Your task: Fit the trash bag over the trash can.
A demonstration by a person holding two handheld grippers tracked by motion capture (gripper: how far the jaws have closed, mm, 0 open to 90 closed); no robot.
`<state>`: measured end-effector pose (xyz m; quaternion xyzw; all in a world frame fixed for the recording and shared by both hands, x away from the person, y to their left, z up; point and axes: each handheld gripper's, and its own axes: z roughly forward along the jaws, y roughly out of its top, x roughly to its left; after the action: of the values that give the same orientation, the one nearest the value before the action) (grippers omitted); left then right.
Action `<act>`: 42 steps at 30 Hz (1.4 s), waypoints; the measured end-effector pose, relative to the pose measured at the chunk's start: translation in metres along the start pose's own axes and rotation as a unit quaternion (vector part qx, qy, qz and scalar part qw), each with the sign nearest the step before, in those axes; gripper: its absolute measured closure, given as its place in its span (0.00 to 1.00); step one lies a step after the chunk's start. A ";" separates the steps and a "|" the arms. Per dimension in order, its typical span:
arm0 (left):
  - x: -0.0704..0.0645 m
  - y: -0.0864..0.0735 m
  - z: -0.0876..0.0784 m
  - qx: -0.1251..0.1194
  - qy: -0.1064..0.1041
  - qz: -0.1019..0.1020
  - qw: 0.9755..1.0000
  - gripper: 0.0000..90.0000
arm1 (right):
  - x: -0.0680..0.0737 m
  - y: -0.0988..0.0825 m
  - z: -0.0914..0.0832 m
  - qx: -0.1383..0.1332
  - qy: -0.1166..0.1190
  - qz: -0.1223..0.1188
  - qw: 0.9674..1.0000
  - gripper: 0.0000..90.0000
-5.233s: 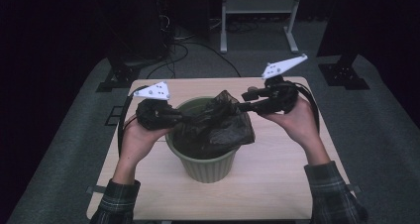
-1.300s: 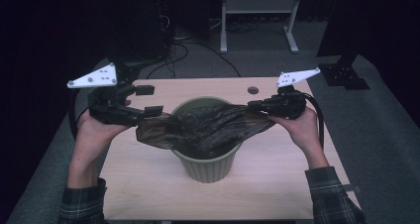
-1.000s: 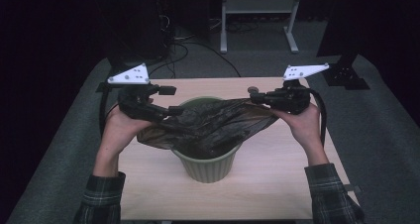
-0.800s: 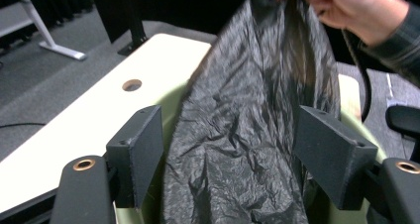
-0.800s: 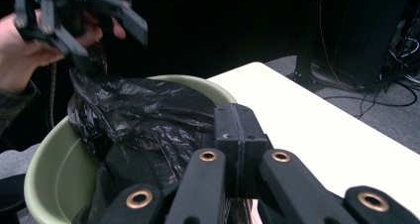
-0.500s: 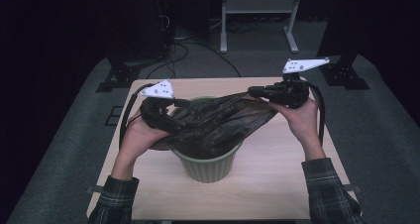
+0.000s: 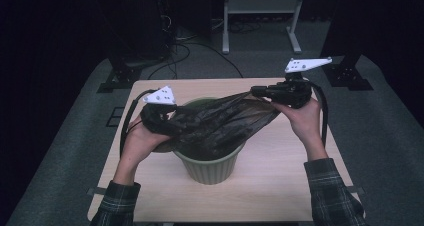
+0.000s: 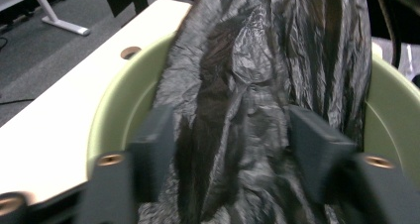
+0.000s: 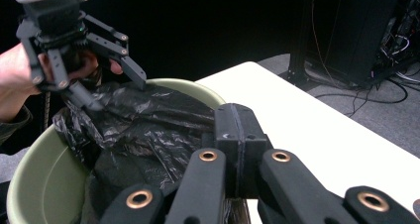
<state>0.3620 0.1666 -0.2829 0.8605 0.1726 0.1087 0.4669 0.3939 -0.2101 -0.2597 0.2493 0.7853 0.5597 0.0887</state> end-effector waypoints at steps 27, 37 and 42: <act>0.072 -0.005 -0.012 -0.054 0.024 -0.061 0.996 1.00 | -0.018 -0.017 0.045 0.031 -0.024 0.017 0.999 1.00; 0.092 -0.024 0.005 -0.032 0.044 -0.101 0.993 1.00 | -0.029 -0.027 0.074 0.063 -0.055 0.030 0.996 1.00; 0.094 -0.039 0.012 -0.023 0.041 -0.114 0.992 1.00 | -0.029 -0.034 0.085 0.082 -0.060 0.030 0.994 1.00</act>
<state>0.4446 0.2146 -0.3197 0.8191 0.2858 0.0935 0.4886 0.4447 -0.1618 -0.3260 0.3121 0.8142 0.4797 0.0982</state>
